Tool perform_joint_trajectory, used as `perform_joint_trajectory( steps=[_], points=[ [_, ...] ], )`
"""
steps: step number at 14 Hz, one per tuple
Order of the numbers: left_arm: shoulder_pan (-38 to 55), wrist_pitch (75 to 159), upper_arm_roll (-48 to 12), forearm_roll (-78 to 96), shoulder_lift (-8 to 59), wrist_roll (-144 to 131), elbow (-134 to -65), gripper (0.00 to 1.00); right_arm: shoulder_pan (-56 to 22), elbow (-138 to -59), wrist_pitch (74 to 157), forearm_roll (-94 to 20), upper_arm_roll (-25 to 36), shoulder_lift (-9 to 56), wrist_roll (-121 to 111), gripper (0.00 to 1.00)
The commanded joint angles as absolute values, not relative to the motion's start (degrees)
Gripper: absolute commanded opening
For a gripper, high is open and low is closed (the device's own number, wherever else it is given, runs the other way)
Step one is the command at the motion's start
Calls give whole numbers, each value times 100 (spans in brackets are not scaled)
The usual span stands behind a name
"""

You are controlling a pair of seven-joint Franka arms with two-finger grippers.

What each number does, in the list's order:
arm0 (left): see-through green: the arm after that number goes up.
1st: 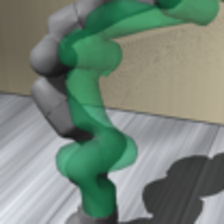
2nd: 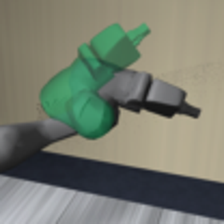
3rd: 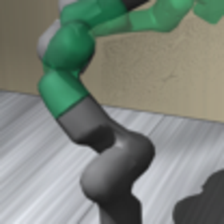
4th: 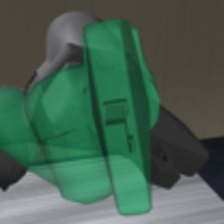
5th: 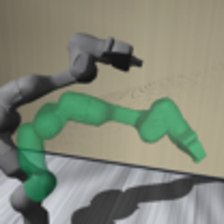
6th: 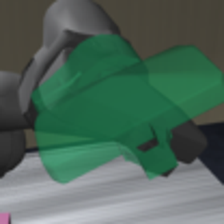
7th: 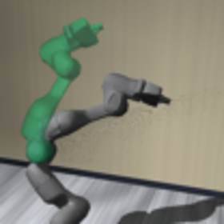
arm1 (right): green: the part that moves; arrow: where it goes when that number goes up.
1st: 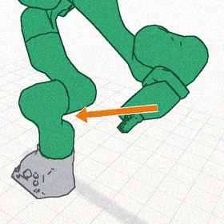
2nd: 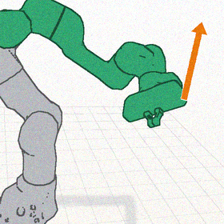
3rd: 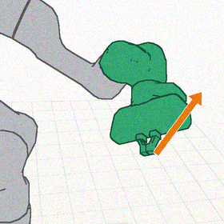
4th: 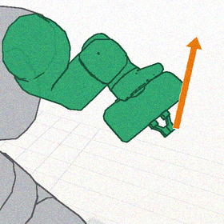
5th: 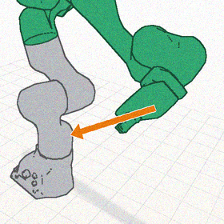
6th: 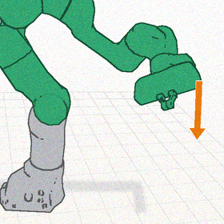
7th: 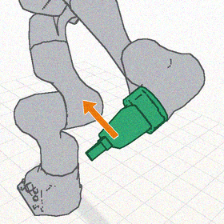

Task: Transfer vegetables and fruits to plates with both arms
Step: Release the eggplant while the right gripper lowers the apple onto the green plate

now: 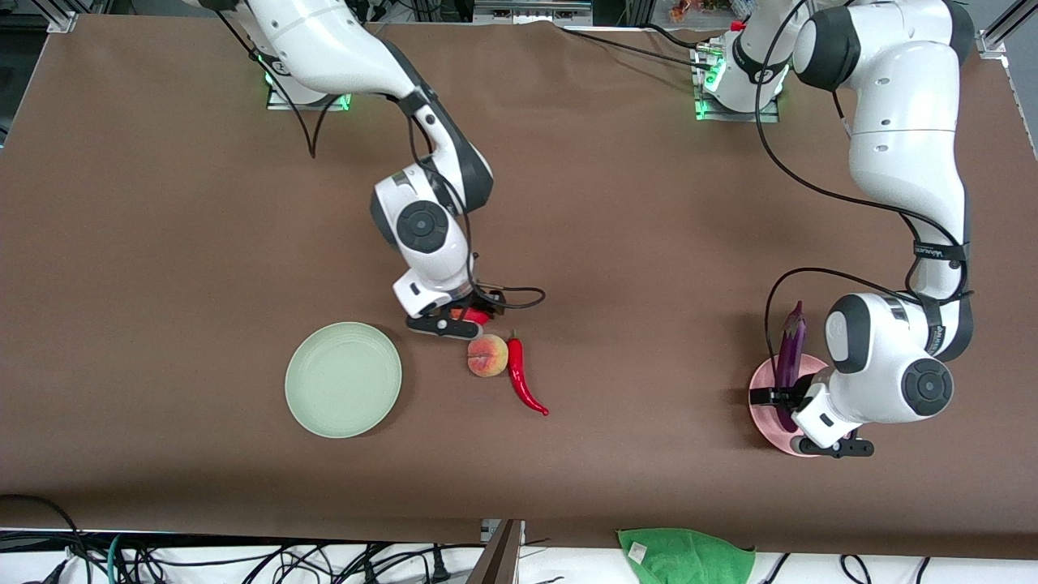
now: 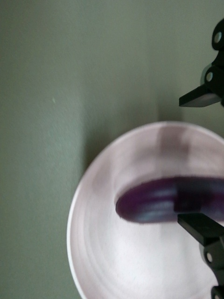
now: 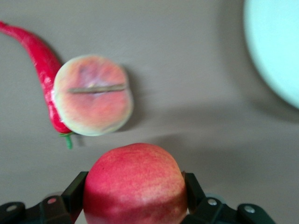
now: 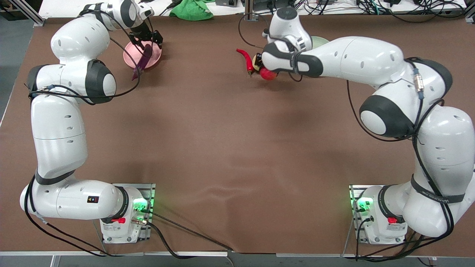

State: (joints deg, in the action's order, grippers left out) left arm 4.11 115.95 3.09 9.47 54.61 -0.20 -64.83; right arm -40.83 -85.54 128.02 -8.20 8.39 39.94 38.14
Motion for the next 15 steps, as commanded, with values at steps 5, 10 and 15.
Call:
perform_joint_trajectory(
  steps=[5,10,15],
  points=[
    [1335,11864,62,1028,5537,-2748,-5995,100,-3808,-8991,12094,-852,1845,3550,1709,16],
    [2178,12874,44,993,5861,-4357,-5977,100,-2796,-9026,12330,-870,1846,3796,292,27],
    [2802,13745,53,993,6213,-5025,-5959,100,-2707,-9009,12787,-1299,1828,4025,246,33]
  ],
)
